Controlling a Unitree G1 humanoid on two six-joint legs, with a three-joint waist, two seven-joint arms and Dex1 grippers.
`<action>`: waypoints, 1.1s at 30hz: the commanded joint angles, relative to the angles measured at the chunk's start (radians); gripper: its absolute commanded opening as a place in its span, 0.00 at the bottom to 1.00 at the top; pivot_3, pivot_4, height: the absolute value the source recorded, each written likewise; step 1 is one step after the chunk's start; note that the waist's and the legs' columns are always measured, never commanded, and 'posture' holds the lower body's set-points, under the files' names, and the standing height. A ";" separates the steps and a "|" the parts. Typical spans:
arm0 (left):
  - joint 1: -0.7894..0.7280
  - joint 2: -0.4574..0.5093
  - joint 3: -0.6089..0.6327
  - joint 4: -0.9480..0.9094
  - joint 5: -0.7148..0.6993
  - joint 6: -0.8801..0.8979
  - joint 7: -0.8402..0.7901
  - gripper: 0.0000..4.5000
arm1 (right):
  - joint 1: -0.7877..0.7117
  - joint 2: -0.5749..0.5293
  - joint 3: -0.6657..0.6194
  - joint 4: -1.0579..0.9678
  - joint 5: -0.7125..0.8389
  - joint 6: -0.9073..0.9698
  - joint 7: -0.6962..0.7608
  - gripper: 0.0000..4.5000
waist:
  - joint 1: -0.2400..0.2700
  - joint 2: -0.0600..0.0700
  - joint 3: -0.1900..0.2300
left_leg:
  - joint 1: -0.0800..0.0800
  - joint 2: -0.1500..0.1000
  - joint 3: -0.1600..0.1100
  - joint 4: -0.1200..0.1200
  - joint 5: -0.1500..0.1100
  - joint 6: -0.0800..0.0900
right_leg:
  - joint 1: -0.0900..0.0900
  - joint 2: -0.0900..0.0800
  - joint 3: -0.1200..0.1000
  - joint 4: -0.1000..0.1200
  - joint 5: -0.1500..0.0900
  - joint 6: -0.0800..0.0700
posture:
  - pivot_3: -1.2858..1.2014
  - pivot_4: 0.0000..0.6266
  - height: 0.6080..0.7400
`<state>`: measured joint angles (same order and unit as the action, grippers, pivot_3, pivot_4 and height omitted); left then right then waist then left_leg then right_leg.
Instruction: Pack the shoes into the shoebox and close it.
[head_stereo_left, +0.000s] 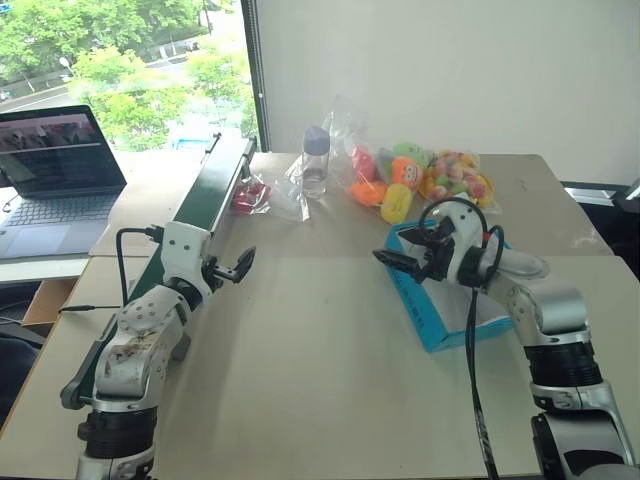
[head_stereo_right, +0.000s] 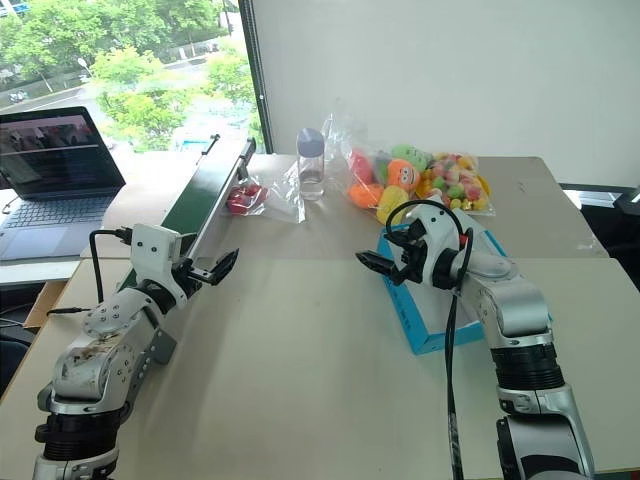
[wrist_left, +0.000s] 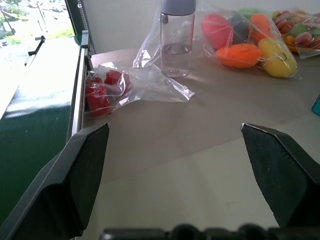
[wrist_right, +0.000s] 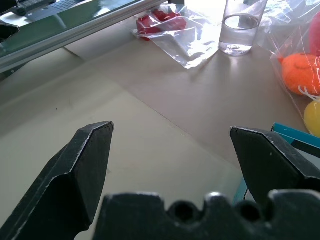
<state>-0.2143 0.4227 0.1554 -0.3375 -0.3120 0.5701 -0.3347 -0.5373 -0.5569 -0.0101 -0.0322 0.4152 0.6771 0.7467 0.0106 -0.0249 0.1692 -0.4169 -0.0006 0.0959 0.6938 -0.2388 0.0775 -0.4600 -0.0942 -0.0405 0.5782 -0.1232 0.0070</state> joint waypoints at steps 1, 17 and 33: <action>-0.011 0.010 0.022 -0.023 0.001 -0.024 -0.002 1.00 | -0.012 -0.002 -0.015 -0.031 -0.002 -0.043 0.006 0.99 | 0.000 0.000 0.000 | 0.000 0.000 0.000 0.000 0.000 0.000 | 0.000 0.000 0.000 0.000 0.000 0.000 | 0.52 0.24 1.00; -0.048 0.014 0.072 -0.049 -0.051 -0.023 0.000 1.00 | -0.083 0.072 -0.067 0.041 0.026 -0.123 -0.014 0.99 | -0.001 0.000 0.000 | -0.001 0.000 0.000 -0.001 0.000 0.000 | -0.001 0.000 0.000 0.000 0.000 0.000 | 0.52 0.24 1.00; -0.040 0.037 -0.024 -0.072 0.032 0.076 0.044 1.00 | -0.082 0.106 -0.057 0.074 -0.036 -0.147 -0.101 0.99 | -0.002 0.000 0.000 | -0.004 0.000 0.000 -0.001 0.000 0.000 | -0.004 0.000 0.000 0.000 0.000 0.000 | 0.52 0.24 1.00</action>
<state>-0.2344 0.4526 0.1348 -0.3607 -0.2913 0.6389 -0.3011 -0.5870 -0.4548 -0.0278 0.0548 0.3683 0.5549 0.6601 0.0082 -0.0248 0.1692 -0.4219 -0.0003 0.0958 0.6932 -0.2389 0.0771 -0.4654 -0.0942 -0.0406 0.5782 -0.1231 0.0068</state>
